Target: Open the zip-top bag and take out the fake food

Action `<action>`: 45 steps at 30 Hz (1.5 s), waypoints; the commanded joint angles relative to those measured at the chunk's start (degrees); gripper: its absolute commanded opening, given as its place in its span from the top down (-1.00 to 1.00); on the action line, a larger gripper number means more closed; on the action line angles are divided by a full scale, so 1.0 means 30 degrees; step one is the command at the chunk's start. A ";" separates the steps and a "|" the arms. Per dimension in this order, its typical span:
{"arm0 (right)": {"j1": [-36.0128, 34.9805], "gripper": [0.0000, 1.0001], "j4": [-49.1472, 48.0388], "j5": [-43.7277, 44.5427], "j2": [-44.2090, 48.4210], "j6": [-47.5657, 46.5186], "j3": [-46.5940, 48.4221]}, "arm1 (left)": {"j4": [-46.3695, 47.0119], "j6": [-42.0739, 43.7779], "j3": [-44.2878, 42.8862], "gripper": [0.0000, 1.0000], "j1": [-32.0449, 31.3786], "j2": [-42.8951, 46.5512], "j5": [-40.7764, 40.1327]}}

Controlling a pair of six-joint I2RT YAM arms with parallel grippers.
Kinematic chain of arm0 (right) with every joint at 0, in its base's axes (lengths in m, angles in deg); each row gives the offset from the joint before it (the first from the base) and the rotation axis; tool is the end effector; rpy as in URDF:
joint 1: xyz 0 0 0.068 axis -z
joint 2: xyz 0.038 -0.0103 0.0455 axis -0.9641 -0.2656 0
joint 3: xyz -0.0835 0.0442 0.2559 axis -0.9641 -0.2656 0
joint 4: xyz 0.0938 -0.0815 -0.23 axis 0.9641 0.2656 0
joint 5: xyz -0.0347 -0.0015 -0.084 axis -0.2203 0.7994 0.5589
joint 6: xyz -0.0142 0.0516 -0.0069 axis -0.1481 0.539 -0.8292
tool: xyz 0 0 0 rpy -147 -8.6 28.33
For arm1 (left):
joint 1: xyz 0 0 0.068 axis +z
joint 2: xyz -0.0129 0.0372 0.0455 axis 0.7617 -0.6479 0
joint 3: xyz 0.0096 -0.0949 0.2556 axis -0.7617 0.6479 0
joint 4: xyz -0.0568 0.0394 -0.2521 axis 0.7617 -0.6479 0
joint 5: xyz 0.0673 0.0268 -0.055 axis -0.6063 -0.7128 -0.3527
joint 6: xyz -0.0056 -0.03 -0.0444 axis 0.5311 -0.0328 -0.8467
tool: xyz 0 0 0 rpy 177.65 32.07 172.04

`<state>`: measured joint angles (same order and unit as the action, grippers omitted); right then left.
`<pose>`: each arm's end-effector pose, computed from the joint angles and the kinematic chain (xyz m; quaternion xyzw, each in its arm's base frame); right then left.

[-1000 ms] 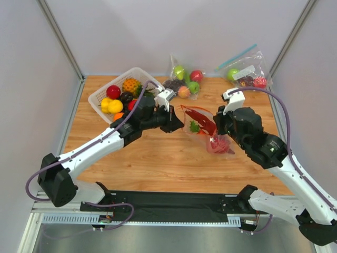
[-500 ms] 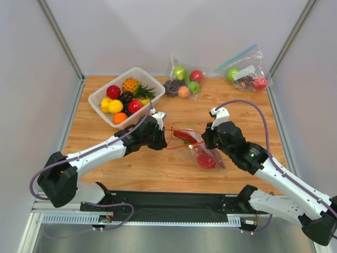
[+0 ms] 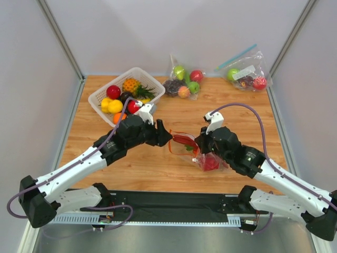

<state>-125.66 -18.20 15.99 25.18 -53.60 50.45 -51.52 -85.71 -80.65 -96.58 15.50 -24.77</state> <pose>0.1299 0.1453 0.3063 -0.1563 0.8468 0.1929 0.4705 0.1629 -0.1749 0.3166 0.1009 0.8360 -0.3507 0.4098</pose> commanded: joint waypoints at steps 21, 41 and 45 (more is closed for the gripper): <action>-0.1697 0.99 -0.1891 0.1914 -0.0005 0.0385 -0.0682 | 0.3726 -0.6097 0.0259 -0.58 -0.0841 -0.5396 0.1763; -0.2987 0.99 -0.2242 0.2002 0.0522 0.0385 -0.1269 | 0.5690 -0.7358 -0.0267 -0.55 -0.0812 -0.8560 -0.0054; -0.3045 0.99 -0.2184 0.1973 0.0668 0.0385 -0.1298 | 0.5835 -0.7182 -0.0386 -0.12 -0.0812 -0.9468 0.0530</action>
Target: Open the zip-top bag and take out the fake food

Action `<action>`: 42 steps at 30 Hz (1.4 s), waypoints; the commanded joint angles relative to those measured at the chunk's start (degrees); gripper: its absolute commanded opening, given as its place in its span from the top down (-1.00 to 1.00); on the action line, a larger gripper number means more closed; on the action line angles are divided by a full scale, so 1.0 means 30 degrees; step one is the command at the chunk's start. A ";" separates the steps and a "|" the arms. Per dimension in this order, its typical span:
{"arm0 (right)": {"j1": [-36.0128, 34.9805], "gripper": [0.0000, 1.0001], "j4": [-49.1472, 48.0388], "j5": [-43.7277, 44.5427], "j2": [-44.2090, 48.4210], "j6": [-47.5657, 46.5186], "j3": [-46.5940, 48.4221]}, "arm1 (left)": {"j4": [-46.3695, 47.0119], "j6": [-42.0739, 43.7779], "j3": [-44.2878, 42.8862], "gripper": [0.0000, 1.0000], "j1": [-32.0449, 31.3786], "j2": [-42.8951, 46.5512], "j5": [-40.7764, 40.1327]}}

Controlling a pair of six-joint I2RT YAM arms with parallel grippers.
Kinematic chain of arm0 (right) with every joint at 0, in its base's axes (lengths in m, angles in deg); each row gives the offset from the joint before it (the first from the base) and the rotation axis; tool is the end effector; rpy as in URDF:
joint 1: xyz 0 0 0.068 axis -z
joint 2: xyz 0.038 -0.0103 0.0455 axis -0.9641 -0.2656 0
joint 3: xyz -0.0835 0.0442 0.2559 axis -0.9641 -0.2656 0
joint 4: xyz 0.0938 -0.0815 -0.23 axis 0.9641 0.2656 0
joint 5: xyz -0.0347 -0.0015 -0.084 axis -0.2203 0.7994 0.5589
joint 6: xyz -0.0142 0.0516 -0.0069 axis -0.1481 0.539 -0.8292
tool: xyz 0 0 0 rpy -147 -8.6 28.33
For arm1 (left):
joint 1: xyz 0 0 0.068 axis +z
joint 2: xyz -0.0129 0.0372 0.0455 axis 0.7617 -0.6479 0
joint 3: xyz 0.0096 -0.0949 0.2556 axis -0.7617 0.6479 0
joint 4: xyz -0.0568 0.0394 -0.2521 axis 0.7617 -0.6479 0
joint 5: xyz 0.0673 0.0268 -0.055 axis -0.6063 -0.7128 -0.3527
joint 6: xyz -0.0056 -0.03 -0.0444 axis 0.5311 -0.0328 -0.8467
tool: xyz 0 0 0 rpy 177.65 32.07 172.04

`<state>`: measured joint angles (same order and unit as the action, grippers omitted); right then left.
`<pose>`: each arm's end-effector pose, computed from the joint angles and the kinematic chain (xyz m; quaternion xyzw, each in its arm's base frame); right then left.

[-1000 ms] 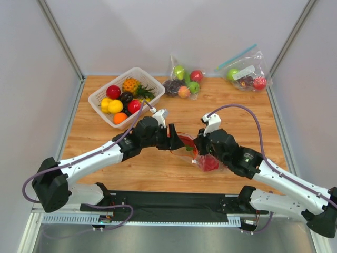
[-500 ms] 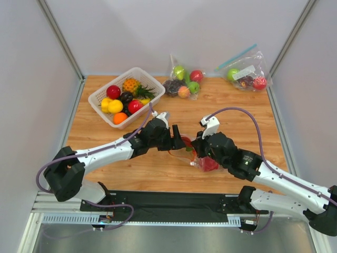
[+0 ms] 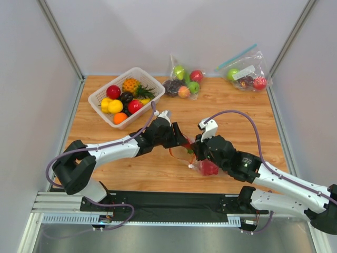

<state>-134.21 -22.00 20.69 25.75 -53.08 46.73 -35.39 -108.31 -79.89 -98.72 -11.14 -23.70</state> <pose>0.1091 0.1614 0.2924 -0.1925 0.8326 0.2043 0.4774 0.2126 -0.2469 0.2150 -0.0482 0.8896 -0.3678 0.2666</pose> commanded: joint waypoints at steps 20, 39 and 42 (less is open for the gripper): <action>-0.0226 0.99 -0.0682 0.0728 0.0216 0.0268 -0.0353 | 0.1894 0.0411 -0.0260 0.82 -0.0098 -0.0559 0.4011; -0.0226 0.99 -0.0946 0.1373 -0.0546 -0.0259 -0.0030 | -0.2322 0.1846 -0.1257 0.10 -0.0801 0.0786 0.1791; -0.0226 0.99 -0.1121 0.1373 -0.0692 -0.0259 -0.0118 | -0.2558 0.1816 -0.0877 0.10 -0.0830 0.1841 0.1025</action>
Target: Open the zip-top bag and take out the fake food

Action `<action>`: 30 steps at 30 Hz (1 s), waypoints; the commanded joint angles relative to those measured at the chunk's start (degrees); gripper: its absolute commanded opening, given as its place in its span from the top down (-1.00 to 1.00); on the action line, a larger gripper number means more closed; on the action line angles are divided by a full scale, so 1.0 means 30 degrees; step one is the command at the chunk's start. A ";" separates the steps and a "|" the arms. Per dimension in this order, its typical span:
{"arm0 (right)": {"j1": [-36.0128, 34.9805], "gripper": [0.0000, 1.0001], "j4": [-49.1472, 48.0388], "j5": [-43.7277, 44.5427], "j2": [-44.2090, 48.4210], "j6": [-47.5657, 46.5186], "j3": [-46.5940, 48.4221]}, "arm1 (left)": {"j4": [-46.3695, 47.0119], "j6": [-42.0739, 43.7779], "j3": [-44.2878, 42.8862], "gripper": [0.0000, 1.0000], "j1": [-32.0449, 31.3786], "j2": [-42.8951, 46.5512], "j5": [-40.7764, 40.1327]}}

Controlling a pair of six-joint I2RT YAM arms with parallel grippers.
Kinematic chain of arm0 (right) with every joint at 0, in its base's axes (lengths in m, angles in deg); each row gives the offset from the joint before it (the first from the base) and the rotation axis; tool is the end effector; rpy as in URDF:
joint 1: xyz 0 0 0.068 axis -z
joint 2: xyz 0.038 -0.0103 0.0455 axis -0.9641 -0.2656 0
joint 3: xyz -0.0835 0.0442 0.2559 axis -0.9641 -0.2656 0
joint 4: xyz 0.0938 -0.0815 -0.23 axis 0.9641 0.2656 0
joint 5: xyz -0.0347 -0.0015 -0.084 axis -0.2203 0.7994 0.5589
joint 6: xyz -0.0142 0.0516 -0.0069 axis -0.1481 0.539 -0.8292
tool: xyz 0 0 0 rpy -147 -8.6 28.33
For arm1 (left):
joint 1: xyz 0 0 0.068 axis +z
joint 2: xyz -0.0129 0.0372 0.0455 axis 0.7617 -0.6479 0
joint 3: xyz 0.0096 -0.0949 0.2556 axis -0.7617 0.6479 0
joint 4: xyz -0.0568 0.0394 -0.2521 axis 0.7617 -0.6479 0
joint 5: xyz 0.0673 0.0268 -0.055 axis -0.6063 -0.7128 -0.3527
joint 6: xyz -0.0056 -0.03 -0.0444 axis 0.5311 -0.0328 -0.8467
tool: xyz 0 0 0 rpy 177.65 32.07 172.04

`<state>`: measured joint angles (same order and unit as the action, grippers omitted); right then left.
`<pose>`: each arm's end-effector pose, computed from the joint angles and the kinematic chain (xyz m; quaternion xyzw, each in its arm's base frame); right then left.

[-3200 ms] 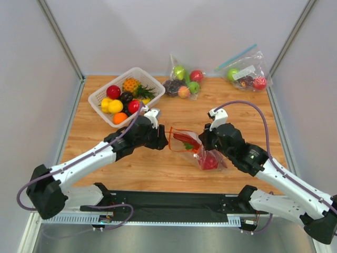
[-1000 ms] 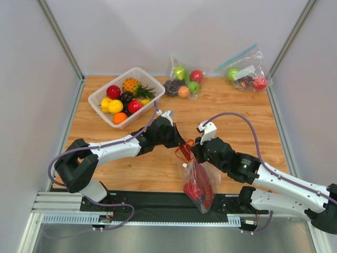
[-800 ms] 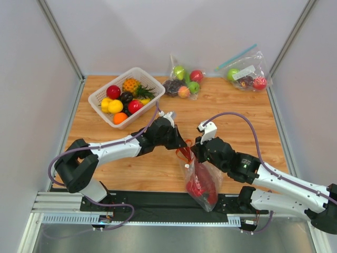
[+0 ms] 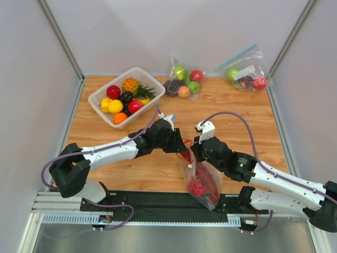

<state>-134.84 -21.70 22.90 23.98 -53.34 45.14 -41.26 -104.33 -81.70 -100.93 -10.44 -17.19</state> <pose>0.1103 0.1651 0.2772 -0.1993 0.8440 0.1720 0.4674 0.1977 -0.2548 0.2202 0.0237 0.9019 -0.3741 0.2149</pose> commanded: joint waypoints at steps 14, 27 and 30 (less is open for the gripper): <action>-0.0044 0.99 -0.1897 0.0491 -0.1332 -0.0318 0.0912 | -0.1302 0.0724 -0.0593 0.12 -0.0738 0.0059 0.0991; -0.0394 0.99 -0.2512 0.0491 -0.1859 -0.0083 0.0501 | -0.1128 0.0638 -0.0447 -0.14 -0.0885 -0.0733 0.1051; -0.0571 0.99 -0.2512 0.0491 -0.1861 0.0004 0.0502 | -0.0718 0.0462 -0.0563 -0.26 -0.0885 -0.1143 0.0788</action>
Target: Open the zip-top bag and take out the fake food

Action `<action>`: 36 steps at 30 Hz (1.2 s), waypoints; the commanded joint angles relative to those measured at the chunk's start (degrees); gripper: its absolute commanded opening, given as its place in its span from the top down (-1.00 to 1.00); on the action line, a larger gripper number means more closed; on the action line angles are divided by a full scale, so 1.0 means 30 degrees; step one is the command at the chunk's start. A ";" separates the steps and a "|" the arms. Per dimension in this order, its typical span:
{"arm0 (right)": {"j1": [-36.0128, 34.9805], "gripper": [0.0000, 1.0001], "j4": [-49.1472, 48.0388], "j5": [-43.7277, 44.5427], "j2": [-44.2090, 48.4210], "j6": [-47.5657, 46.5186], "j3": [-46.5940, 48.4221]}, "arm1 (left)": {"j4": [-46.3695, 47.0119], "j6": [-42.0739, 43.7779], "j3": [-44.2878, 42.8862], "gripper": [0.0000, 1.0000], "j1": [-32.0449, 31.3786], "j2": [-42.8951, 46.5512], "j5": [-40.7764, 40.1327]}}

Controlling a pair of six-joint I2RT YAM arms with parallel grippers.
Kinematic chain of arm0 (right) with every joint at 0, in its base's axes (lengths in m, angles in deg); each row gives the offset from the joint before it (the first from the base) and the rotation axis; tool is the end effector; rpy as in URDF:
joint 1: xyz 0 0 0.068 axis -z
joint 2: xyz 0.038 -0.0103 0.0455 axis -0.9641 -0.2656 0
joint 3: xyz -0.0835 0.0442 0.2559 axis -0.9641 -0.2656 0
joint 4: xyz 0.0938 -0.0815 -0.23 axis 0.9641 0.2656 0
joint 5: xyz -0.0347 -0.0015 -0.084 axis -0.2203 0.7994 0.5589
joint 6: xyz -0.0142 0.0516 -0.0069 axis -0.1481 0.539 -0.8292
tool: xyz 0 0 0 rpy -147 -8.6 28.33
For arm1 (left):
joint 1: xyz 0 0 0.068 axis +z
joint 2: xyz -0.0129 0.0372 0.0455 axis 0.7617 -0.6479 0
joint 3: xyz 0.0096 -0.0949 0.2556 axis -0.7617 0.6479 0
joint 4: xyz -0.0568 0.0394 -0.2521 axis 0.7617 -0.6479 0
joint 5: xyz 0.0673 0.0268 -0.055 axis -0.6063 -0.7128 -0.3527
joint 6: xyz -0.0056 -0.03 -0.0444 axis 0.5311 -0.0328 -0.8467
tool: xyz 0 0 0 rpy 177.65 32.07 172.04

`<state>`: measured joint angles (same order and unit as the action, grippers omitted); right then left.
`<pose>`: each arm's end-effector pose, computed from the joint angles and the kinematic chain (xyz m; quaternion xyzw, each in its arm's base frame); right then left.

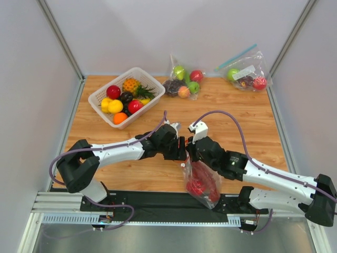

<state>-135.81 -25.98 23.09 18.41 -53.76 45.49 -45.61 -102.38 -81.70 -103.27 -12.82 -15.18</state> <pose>0.1173 0.1846 0.2677 -0.2114 0.8445 0.1679 0.4625 0.1851 -0.2620 0.2017 0.0609 0.9225 -0.3432 0.1661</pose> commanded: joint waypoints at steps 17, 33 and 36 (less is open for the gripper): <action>-0.0602 0.99 -0.0764 0.0833 0.0905 0.0583 -0.0230 | 0.4248 -0.2179 0.0079 0.57 -0.0077 -0.1757 0.0204; -0.0602 0.99 0.0615 0.2154 0.1902 0.0406 -0.0347 | 0.5273 -0.2473 0.2013 1.00 0.0392 0.1962 -0.2370; -0.0602 0.99 0.0557 0.1833 0.1843 0.0611 -0.0552 | 0.5595 -0.2297 0.2394 1.00 0.0538 0.2666 -0.2753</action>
<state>-137.20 -23.29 27.86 23.63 -53.25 44.46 -32.72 -109.62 -75.27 -102.11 -8.10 -20.42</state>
